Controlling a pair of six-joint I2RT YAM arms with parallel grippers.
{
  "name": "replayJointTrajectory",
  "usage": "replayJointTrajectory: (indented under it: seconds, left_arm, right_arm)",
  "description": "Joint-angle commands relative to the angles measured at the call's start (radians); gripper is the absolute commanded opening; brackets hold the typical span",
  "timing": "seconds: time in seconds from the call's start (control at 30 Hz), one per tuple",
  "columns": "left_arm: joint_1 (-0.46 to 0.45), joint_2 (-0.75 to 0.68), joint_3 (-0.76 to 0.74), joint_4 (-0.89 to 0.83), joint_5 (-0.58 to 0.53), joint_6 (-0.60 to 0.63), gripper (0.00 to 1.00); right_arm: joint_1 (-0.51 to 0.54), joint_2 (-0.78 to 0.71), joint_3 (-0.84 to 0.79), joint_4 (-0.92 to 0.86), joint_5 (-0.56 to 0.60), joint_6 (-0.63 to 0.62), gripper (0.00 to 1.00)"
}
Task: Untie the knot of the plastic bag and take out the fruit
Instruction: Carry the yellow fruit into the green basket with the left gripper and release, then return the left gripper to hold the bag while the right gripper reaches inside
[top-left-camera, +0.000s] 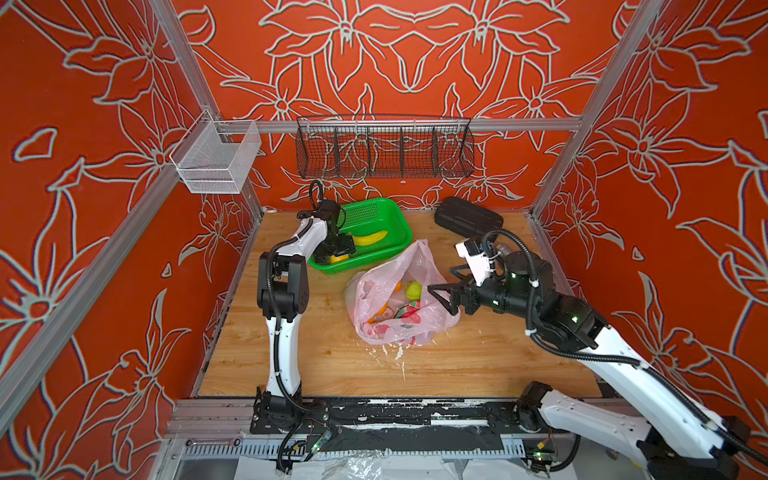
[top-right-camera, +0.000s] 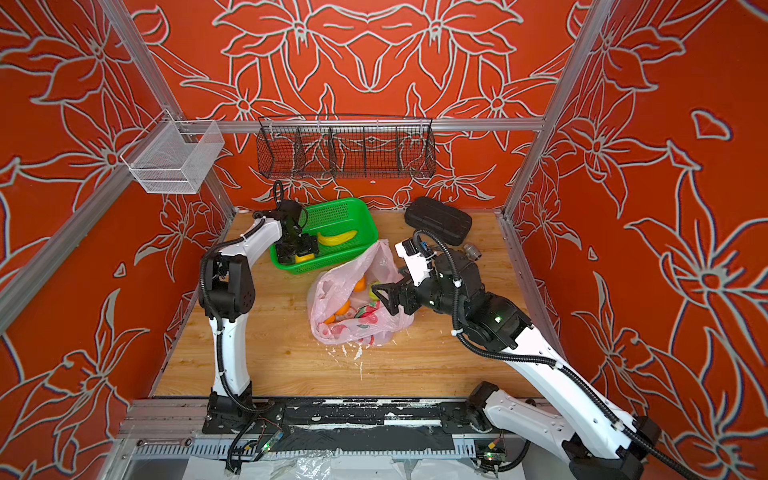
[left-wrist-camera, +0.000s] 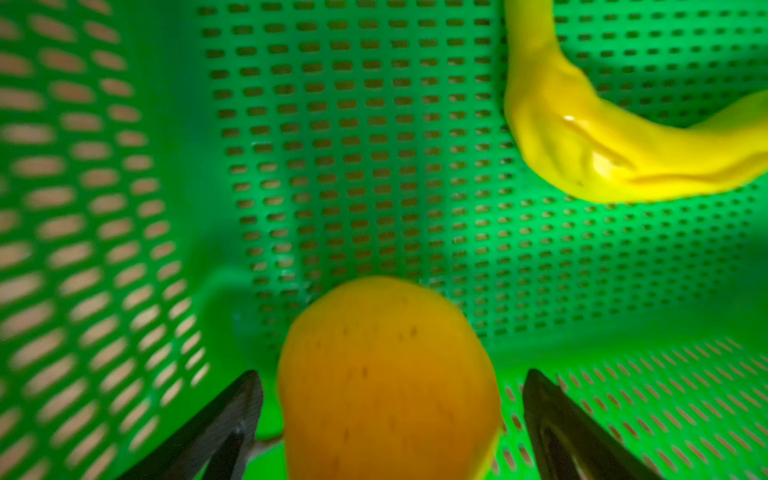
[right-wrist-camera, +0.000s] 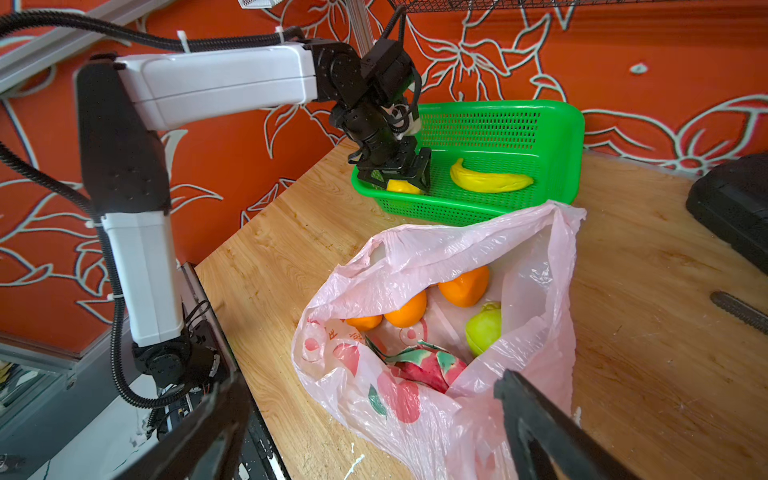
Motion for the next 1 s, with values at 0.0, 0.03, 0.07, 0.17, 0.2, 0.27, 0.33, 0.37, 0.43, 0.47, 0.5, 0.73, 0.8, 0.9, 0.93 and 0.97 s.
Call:
replayJointTrajectory:
  seconds: [0.0,0.03,0.07,0.17,0.2,0.27,0.33,0.37,0.43,0.47,0.5,0.73,0.8,0.9,0.93,0.97]
  left_arm:
    - [0.007,-0.174,-0.03,-0.004,0.027,-0.008,0.98]
    - [0.007,-0.217,-0.049,0.006,0.041,-0.015,0.98]
    - [0.007,-0.254,-0.073,0.017,0.06,-0.024,0.98]
    - [0.007,-0.396,-0.178,0.094,0.145,-0.062,0.99]
    - [0.005,-0.445,-0.21,0.115,0.174,-0.075,0.99]
    - [0.0,-0.533,-0.276,0.153,0.225,-0.097,0.99]
    - [-0.01,-0.633,-0.344,0.19,0.268,-0.116,0.99]
    - [-0.018,-0.675,-0.374,0.205,0.281,-0.123,0.98]
    - [-0.048,-0.775,-0.441,0.238,0.299,-0.137,0.95]
    - [-0.067,-0.816,-0.468,0.244,0.297,-0.141,0.94]
    - [-0.096,-0.865,-0.501,0.25,0.284,-0.142,0.93]
    - [-0.312,-1.085,-0.657,0.218,0.13,-0.136,0.9]
    - [-0.37,-1.106,-0.681,0.199,0.089,-0.121,0.9]
    - [-0.449,-1.121,-0.718,0.179,0.04,-0.092,0.89]
    - [-0.474,-1.124,-0.738,0.181,0.023,-0.085,0.89]
    - [-0.492,-1.126,-0.753,0.182,0.008,-0.08,0.89]
  right_arm:
    - [0.007,0.051,0.076,-0.046,0.019,0.048,0.93]
    - [0.01,0.068,0.086,-0.052,0.02,0.052,0.93]
    - [0.013,0.084,0.094,-0.054,0.02,0.059,0.92]
    - [0.021,0.137,0.113,-0.058,0.02,0.08,0.89]
    - [0.023,0.161,0.123,-0.063,0.02,0.087,0.87]
    - [0.028,0.205,0.14,-0.074,0.023,0.103,0.83]
    - [0.033,0.251,0.153,-0.08,0.018,0.119,0.81]
    - [0.035,0.273,0.157,-0.082,0.014,0.126,0.81]
    - [0.04,0.325,0.166,-0.086,0.021,0.146,0.8]
    - [0.041,0.347,0.168,-0.086,0.025,0.153,0.79]
    - [0.043,0.371,0.168,-0.083,0.033,0.16,0.78]
    - [0.045,0.536,0.168,-0.105,0.172,0.207,0.71]
    - [0.047,0.573,0.169,-0.111,0.194,0.208,0.7]
    - [0.047,0.621,0.163,-0.096,0.204,0.208,0.7]
    - [0.045,0.635,0.16,-0.089,0.205,0.207,0.7]
    - [0.046,0.649,0.16,-0.082,0.207,0.207,0.7]
